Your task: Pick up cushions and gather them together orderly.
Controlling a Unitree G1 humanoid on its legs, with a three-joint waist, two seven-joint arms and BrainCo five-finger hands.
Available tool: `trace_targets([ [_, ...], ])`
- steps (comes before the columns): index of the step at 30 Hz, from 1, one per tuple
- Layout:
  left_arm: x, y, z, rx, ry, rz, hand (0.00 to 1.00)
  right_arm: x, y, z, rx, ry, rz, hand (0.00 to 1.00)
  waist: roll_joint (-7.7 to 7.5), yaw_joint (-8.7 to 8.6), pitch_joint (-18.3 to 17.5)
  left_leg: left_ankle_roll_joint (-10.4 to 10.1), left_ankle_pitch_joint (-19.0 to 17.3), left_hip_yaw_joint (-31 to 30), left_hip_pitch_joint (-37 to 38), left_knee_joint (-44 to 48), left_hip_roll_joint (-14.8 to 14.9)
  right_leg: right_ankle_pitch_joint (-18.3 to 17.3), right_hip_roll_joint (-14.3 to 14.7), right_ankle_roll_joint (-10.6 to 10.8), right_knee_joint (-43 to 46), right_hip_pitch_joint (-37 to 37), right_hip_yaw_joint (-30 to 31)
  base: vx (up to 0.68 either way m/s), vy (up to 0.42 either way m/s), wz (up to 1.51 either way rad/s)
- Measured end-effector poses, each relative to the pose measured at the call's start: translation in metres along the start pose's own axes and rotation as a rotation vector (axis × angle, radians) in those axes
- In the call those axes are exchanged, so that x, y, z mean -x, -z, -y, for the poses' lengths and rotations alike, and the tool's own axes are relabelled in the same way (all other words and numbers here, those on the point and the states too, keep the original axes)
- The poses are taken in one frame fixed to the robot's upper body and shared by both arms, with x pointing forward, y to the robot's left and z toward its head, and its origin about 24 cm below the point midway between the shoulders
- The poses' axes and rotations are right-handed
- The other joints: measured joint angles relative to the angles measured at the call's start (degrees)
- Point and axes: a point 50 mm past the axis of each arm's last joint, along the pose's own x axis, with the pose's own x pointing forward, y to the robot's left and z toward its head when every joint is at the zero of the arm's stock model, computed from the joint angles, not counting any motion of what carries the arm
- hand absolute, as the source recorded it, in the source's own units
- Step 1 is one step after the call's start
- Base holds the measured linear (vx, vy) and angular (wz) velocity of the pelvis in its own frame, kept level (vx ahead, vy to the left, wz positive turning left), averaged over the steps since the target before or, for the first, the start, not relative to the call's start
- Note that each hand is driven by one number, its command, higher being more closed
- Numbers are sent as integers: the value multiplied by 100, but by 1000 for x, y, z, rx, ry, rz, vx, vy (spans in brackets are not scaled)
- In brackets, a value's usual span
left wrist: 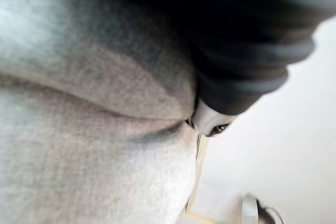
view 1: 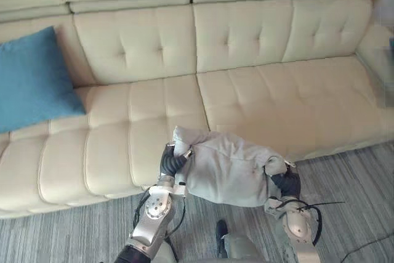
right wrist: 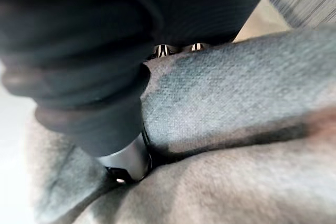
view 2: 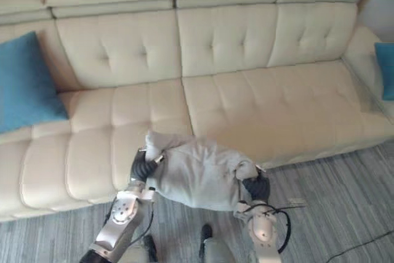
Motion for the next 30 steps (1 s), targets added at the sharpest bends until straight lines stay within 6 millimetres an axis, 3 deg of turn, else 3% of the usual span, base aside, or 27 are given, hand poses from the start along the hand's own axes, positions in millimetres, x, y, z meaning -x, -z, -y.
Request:
trace_targets([
  [4, 3, 4, -2, -6, -2, -20, 100, -1, 11, 1, 17, 2, -46, 100, -9, -84, -2, 45, -35, 270, 434, -210, -127, 56, -94, 39, 632, -215, -126, -15, 55, -45],
  [9, 3, 4, -3, -9, -2, -24, 100, -6, 18, 3, 58, -10, -75, 100, -8, -119, 12, 155, -180, 410, 442, -440, -189, 190, -407, -273, -24, -229, -1348, -89, -12, -32],
  [13, 6, 7, -2, 15, 2, -47, 100, -6, 19, 6, 79, -15, -83, 100, 162, -141, 19, -66, -275, 282, 442, -375, -22, 220, -175, -437, -329, 6, -1533, 32, -87, -2],
  [15, 15, 15, -5, 39, -15, -87, 100, 0, 23, 6, 79, -19, -101, 100, 299, -105, -4, -290, -492, 283, 415, 195, 429, -128, 72, -525, -179, 197, -1600, 152, -148, -1],
  [16, 17, 17, -6, 46, -21, -94, 100, 1, 23, 5, 76, -22, -104, 100, 303, -71, 13, -261, -471, 212, 281, 678, 543, -195, 116, -558, -138, 251, -1606, 199, -152, 2],
  [17, 19, 19, -7, 59, -32, -110, 100, 4, 22, 4, 75, -25, -106, 100, 308, -42, 21, -136, -404, -84, -214, 1888, 878, -305, 234, -681, -47, 298, -1635, 167, -179, -15],
  [18, 23, 22, -7, 81, -54, -121, 100, 6, 14, 3, 64, -30, -75, 100, 390, 63, 56, 170, -184, -425, -755, 3098, 1155, -379, 375, -795, 25, 487, -1578, 188, -191, -26],
  [19, 24, 22, -7, 92, -59, -124, 100, 6, 10, 3, 62, -31, -60, 100, 407, 107, 61, 177, -140, -571, -908, 3393, 1191, -420, 404, -835, 42, 520, -1560, 292, -130, -41],
  [20, 24, 22, -4, 114, -61, -123, 100, 5, 0, 3, 53, -27, -18, 100, 415, 185, 49, 16, -333, -820, -1217, 3699, 1036, -545, 412, -919, 67, 571, -1488, 323, -46, -35],
  [23, 23, 21, 0, 127, -54, -118, 100, 0, -19, -1, 22, -19, 70, 100, 386, 248, 48, 236, -649, -840, -1485, 2994, 491, -612, 368, -997, -13, 734, -1287, 269, -24, -26],
  [25, 23, 21, 1, 130, -51, -121, 100, -3, -22, 1, 21, -5, 83, 100, 334, 251, 12, 198, -624, -939, -1456, 2125, 140, -575, 360, -935, -218, 978, -1255, 283, -3, -18],
  [26, 22, 19, 4, 137, -45, -111, 100, -6, -24, 2, 23, 4, 93, 100, 328, 296, -40, 160, -396, -1176, -1323, 1157, -129, -549, 392, -858, -356, 1073, -1170, 269, 60, -56],
  [27, 22, 16, 3, 137, -43, -101, 100, -11, -23, 0, 20, 2, 94, 100, 330, 382, -55, 323, 103, -1325, -1148, 619, -242, -614, 443, -716, -372, 1133, -967, 269, 94, -72],
  [29, 24, 17, 2, 136, -46, -106, 100, -9, -17, -1, 11, 9, 65, 100, 229, 482, -169, 419, 400, -1094, -900, 474, -324, -702, 335, -549, -311, 1184, -713, 271, 112, -67],
  [30, 25, 17, 2, 137, -47, -107, 100, -8, -16, -1, 10, 12, 59, 100, 205, 468, -204, 456, 368, -1044, -845, 432, -369, -743, 285, -479, -272, 1184, -682, 380, 136, -48],
])
